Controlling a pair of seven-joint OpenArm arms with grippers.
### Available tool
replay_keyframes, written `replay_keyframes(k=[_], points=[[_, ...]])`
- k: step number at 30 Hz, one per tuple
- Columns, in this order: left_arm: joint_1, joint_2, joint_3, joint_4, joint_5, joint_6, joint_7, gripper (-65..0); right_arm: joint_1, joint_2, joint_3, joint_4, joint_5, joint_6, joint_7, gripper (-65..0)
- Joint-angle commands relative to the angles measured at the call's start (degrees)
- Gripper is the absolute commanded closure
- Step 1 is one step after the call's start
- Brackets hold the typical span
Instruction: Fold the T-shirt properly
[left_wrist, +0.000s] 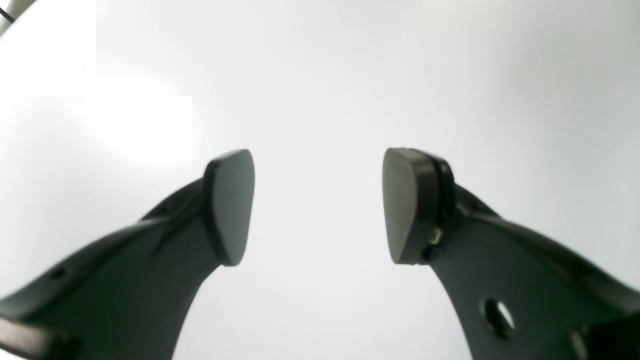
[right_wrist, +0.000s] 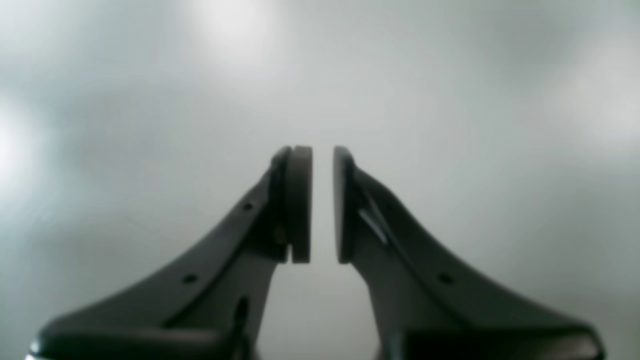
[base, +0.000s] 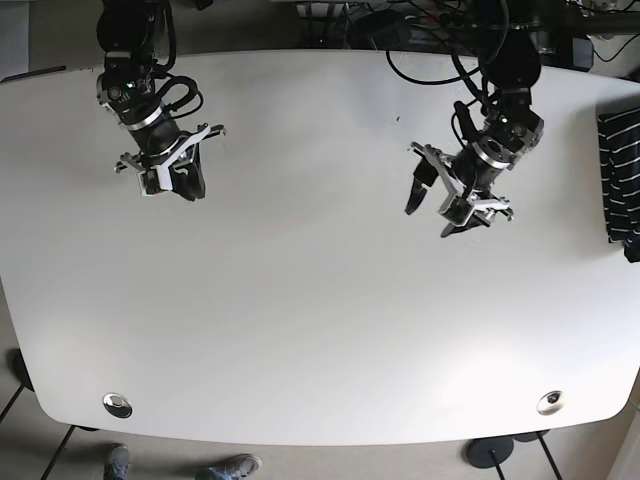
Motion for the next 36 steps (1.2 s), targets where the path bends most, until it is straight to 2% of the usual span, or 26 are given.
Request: replay_keyframes(k=[1,4,7,10,14,17,20,24,27,30,33,35,36], points=[[2.0,2.4,-0.1,3.2,-0.8,2.2,-4.2,-37.1,-1.3,0.4,0.1,1.0,-0.1,0.22,3.4,-6.5],[8.0,4.1,4.7,5.9,-0.8,10.4,-8.3,-37.1,-5.4,0.5,0.9,1.2,-0.1,0.22,7.2,-6.5],[14.7,4.1,8.7,7.5,-0.8,19.5,-15.0,-37.1,-9.8,0.4,2.6,1.4,0.2,0.22,11.5,-6.5],[20.8,4.4,9.5,9.0,-0.8,25.4,-20.5,-37.1,-14.5,0.4,4.0,1.4,0.2,0.22,15.2,-6.5],[32.4,4.1,9.9,11.2,-0.9,28.9,-29.2,-37.1,-21.7,0.4,5.1,1.4,0.3,0.22,21.1,-6.3],[38.9,4.1,9.9,11.7,-1.3,28.9,-31.7,-37.1,-24.4,0.1,4.9,1.4,0.3,0.22,23.7,-6.3],[40.1,4.1,9.9,11.7,-1.5,28.9,-31.6,-37.1,-22.8,0.0,4.6,1.0,1.9,0.22,23.6,-6.3],[38.2,4.2,10.0,12.5,-1.4,29.0,-31.5,-37.4,-15.8,0.3,1.6,1.4,4.2,0.22,15.6,-6.5],[35.1,4.3,9.9,14.1,-1.5,29.0,-24.7,-37.6,-12.1,0.2,1.3,1.5,4.2,0.22,11.9,-7.0],[31.8,4.4,10.0,14.7,-1.5,29.0,-20.4,-37.8,-8.9,0.1,1.3,3.5,4.4,0.22,7.9,-7.3],[28.9,4.4,10.0,14.5,-1.5,29.0,-17.3,-37.8,-4.2,0.5,-3.3,4.5,4.3,0.31,2.6,-7.8],[27.6,4.4,9.9,14.5,-1.5,29.0,-15.8,-37.8,-1.1,0.5,-6.6,4.5,4.3,0.31,-0.1,-14.4],[27.3,4.4,9.9,14.5,-1.5,29.0,-15.1,-37.8,1.0,0.5,-9.5,4.4,4.3,0.31,-1.9,-22.8]])
